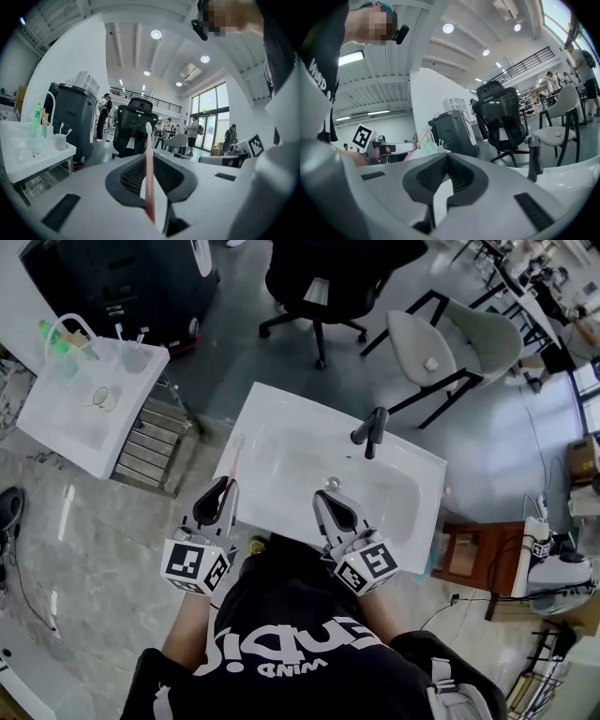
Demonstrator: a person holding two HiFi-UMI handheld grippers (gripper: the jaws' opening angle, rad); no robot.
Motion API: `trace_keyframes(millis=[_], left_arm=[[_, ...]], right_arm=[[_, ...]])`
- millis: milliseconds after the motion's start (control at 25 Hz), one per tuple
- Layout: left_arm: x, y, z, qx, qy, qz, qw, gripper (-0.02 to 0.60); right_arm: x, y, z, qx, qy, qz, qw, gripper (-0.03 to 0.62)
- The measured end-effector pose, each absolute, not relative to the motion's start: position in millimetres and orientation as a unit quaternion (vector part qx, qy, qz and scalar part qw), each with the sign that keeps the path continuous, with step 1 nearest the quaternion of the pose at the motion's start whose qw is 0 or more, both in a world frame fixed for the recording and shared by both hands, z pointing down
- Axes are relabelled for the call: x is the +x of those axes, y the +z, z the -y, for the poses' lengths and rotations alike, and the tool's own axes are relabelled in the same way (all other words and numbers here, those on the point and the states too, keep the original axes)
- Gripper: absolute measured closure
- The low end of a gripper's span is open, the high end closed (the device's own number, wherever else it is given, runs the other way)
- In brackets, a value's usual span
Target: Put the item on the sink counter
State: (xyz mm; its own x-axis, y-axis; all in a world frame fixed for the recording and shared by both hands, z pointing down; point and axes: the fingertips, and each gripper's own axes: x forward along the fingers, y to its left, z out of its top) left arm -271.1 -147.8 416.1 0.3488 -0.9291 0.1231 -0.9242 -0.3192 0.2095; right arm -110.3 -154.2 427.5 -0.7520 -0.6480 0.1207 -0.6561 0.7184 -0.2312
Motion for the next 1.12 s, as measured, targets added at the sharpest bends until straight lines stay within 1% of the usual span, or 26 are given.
trace_keyframes(millis=[640,840,1120], left_arm=[[-264,438,198,0.826,0.025,0.548,0.128,0.518],[-262,450,209,0.824,0.044,0.550,0.131,0.518],[-259,477,225,0.816,0.074,0.555,0.142,0.518]], right_arm=[[-112,435,190,0.371,0.138,0.918,0.004,0.577],[-117,431,197,0.364,0.134,0.922,0.001,0.577],[-105,434,206,0.370,0.138,0.919,0.002,0.577]])
